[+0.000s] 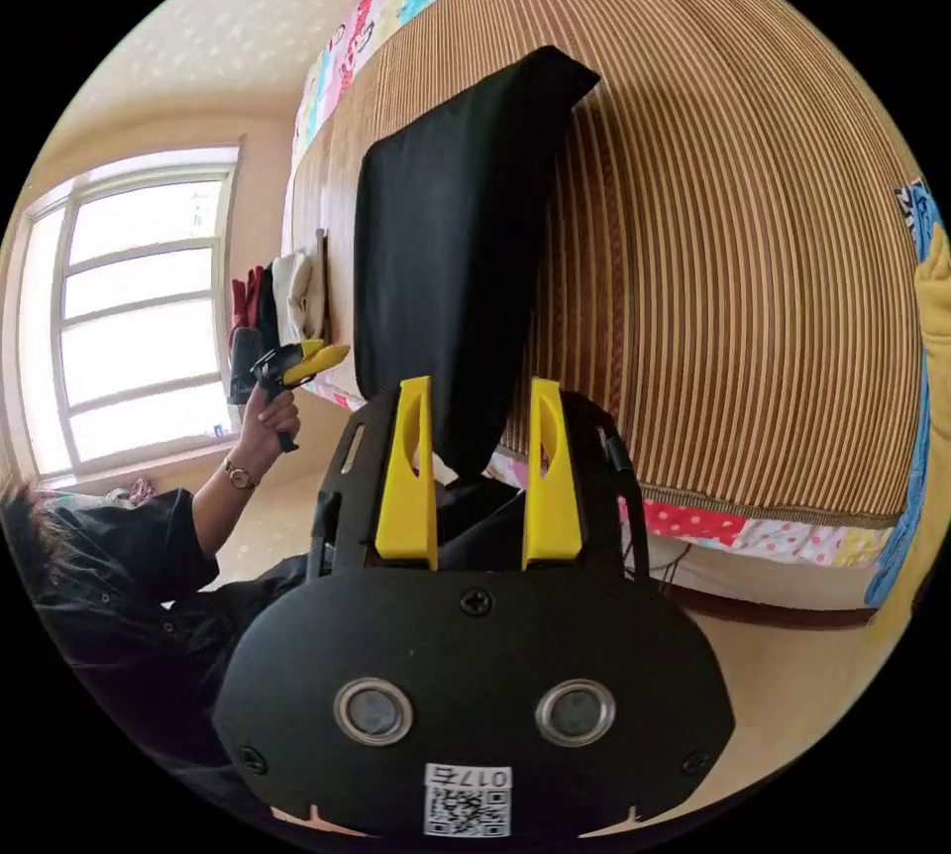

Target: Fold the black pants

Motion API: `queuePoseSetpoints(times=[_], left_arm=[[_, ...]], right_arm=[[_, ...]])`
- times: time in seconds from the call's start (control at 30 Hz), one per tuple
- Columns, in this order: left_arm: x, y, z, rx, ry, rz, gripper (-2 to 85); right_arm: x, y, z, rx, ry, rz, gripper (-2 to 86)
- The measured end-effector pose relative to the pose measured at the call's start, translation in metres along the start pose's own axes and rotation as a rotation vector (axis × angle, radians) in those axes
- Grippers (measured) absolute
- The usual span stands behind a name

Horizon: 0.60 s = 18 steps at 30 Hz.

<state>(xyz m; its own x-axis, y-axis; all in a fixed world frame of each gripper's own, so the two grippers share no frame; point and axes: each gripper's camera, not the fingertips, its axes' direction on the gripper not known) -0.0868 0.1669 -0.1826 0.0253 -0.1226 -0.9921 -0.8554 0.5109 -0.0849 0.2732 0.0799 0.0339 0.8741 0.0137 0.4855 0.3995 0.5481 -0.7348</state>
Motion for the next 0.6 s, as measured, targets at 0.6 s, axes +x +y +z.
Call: queuePoseSetpoints(times=[0.6], left_arm=[[-0.016,0.039,0.056,-0.344,0.022,0.004,7.8]], right_arm=[[-0.059,0.004,0.098,-0.243,-0.280,0.096,8.3]])
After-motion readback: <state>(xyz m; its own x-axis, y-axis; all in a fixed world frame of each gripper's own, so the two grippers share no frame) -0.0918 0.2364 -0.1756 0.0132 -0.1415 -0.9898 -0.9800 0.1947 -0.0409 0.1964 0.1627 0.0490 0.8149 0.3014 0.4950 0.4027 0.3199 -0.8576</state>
